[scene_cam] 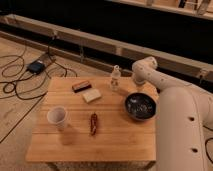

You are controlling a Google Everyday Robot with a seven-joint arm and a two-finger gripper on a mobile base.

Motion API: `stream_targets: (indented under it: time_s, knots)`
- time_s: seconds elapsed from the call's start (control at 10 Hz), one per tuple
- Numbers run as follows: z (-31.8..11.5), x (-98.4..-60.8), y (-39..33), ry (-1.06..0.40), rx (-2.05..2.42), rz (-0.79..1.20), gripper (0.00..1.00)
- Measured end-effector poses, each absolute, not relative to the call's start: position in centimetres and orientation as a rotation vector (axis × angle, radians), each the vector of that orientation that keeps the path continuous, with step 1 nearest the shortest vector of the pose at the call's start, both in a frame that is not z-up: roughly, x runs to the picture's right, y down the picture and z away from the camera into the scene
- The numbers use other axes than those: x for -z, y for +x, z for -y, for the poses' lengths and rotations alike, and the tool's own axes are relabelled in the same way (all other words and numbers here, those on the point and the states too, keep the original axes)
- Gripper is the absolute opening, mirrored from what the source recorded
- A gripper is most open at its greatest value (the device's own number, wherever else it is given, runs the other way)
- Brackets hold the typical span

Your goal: Push the ceramic bowl across the table

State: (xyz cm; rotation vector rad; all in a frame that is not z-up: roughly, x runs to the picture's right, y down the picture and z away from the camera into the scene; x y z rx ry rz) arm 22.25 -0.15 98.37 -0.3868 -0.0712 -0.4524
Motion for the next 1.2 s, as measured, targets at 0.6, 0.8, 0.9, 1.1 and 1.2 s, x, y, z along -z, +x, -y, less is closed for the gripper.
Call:
stream_targets:
  time_s: [0.6, 0.8, 0.9, 1.1, 1.2]
  knots:
    - [-5.2, -95.6, 23.2, -0.428, 0.440, 0.097, 0.61]
    - [-6.7, -94.1, 23.6, -0.435, 0.433, 0.103, 0.61]
    - [-7.1, -93.6, 23.6, -0.437, 0.431, 0.107, 0.61]
    - [-8.2, -92.4, 23.0, -0.446, 0.422, 0.135, 0.61]
    - [-8.6, -92.0, 22.5, -0.450, 0.420, 0.153, 0.61]
